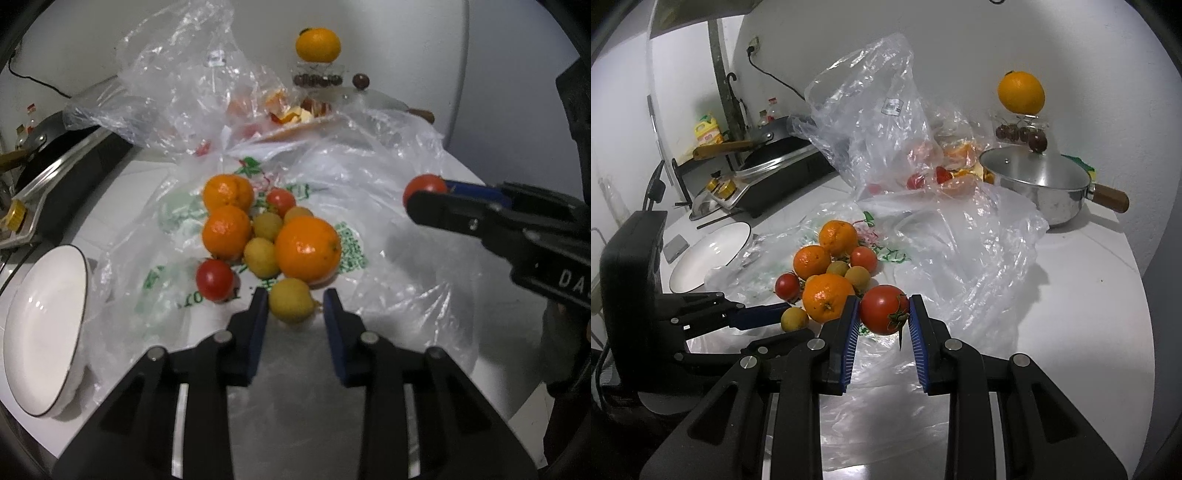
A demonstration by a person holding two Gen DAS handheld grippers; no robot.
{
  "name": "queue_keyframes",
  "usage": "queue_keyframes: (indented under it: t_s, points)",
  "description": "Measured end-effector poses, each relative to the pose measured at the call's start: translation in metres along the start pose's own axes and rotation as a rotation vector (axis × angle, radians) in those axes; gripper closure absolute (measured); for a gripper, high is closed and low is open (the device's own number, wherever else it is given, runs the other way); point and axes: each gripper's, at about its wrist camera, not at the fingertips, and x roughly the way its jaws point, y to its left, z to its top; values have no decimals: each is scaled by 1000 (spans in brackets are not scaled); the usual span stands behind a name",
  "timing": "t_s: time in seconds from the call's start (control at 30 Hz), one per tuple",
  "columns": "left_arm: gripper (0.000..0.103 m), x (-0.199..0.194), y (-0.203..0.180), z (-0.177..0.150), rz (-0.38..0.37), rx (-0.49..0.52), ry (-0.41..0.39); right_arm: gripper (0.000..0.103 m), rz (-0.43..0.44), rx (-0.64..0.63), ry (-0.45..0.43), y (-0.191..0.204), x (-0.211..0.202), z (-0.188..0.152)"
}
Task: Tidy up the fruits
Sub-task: 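Grasp a red cherry tomato with the right gripper while the left grasps a yellow cherry tomato, then carry the red tomato in the right gripper while the left carries the yellow one to the plate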
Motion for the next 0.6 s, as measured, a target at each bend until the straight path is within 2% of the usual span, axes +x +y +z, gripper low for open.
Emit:
queue_keyframes:
  t_s: [0.33, 0.6]
  points:
    - [71, -31, 20, -2, 5, -25, -61, 74, 6, -45, -5, 30, -5, 8]
    - [71, -53, 53, -6, 23, -56, -106, 74, 18, -88, -3, 63, 3, 17]
